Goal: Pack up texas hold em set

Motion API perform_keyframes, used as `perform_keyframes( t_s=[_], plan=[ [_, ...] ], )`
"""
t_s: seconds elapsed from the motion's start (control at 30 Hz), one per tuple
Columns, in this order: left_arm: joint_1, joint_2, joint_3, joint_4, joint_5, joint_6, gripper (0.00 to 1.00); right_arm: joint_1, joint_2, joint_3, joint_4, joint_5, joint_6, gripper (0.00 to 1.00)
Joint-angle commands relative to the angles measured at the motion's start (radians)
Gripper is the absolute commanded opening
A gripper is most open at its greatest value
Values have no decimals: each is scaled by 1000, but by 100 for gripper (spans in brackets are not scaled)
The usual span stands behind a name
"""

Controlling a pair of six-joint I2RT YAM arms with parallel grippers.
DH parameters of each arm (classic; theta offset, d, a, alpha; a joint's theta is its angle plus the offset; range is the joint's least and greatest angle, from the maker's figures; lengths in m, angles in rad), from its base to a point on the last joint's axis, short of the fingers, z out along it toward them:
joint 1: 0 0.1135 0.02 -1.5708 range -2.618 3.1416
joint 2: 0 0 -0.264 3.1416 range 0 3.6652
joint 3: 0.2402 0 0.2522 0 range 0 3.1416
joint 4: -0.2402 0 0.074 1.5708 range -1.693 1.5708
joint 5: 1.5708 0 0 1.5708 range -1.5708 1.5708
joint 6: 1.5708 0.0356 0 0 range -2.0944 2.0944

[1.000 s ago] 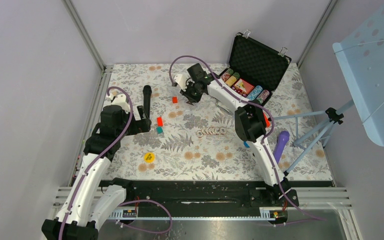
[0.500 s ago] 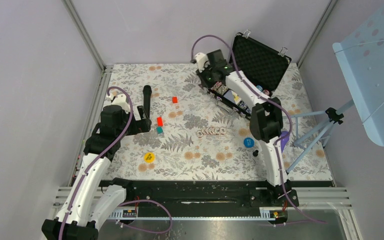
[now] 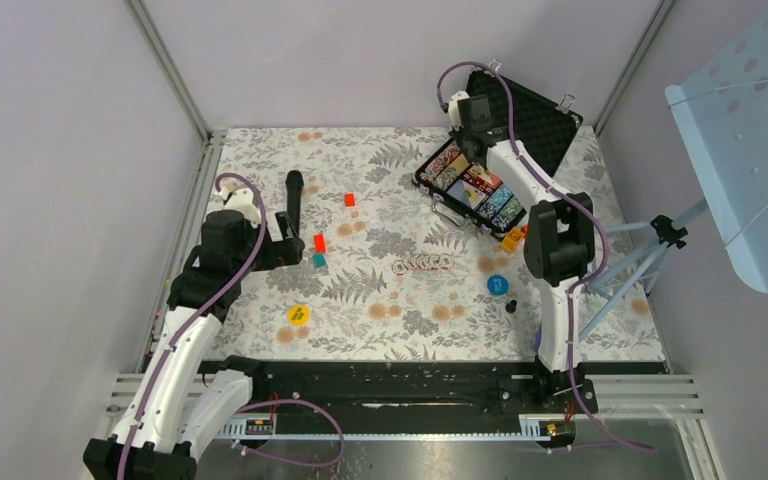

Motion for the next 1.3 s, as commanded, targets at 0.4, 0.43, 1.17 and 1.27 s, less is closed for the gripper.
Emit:
perform_keyframes(
  t_s=[0.4, 0.43, 1.17, 1.27],
  plan=[
    [0, 2, 3, 28, 21, 10, 99, 4, 198, 179, 2, 320, -166, 0],
    [0, 2, 3, 28, 20, 10, 99, 4, 200, 180, 2, 318, -168, 0],
    [1, 0, 3, 28, 20, 11, 99, 41, 79, 133, -68, 142, -22, 55],
    [1, 0, 3, 28, 17, 12, 99, 49, 15, 126, -85, 54, 81, 56]
  ],
)
